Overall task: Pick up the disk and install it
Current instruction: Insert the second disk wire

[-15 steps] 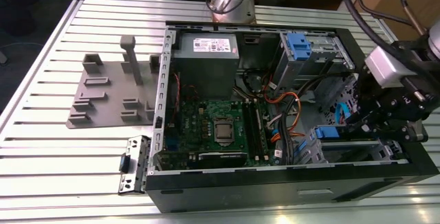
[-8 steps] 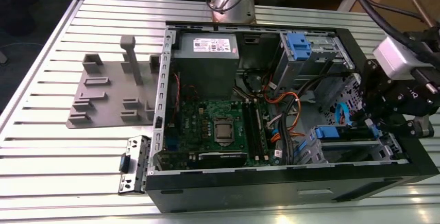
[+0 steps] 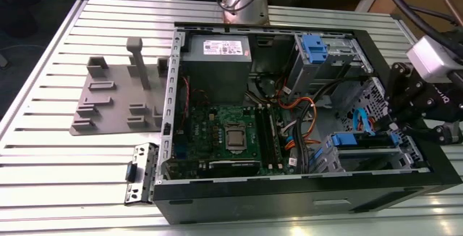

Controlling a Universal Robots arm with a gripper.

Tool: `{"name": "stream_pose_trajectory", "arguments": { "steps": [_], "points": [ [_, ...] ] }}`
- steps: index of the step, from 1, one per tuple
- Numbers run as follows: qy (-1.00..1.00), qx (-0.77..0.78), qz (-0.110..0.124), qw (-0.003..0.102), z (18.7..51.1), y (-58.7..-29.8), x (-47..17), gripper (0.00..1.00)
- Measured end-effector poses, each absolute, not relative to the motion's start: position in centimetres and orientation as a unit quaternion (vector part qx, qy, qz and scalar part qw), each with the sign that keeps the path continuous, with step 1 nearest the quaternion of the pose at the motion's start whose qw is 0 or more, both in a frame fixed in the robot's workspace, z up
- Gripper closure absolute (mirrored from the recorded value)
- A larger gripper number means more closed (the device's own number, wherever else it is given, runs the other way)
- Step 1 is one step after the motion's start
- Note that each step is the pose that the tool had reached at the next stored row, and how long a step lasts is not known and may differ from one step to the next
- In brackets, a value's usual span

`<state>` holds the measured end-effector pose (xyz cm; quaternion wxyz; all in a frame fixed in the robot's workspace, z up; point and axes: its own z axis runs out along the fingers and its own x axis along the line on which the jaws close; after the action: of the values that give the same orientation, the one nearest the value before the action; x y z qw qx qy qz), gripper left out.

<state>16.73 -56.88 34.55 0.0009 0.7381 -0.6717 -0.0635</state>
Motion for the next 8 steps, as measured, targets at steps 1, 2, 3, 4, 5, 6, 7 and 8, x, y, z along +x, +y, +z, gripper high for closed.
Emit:
{"name": "stream_pose_trajectory", "arguments": {
  "steps": [1,2,3,4,5,6,7,8],
  "points": [
    [-0.672,0.738,-0.064,0.001,34.7,-56.9,16.7,0.9],
    [-0.672,0.738,-0.064,0.001,35.0,-56.9,16.7,0.9],
    [-0.672,0.738,-0.064,0.001,35.4,-56.9,16.7,0.9],
    [-0.672,0.738,-0.064,0.001,35.8,-56.9,16.7,0.9],
    [-0.672,0.738,-0.064,0.001,36.2,-56.9,16.7,0.9],
    [-0.672,0.738,-0.064,0.001,36.7,-56.9,16.7,0.9],
    [-0.672,0.738,-0.064,0.001,37.2,-56.9,16.7,0.9],
    [-0.672,0.738,-0.064,0.001,37.6,-56.9,16.7,0.9]
  ]
}}
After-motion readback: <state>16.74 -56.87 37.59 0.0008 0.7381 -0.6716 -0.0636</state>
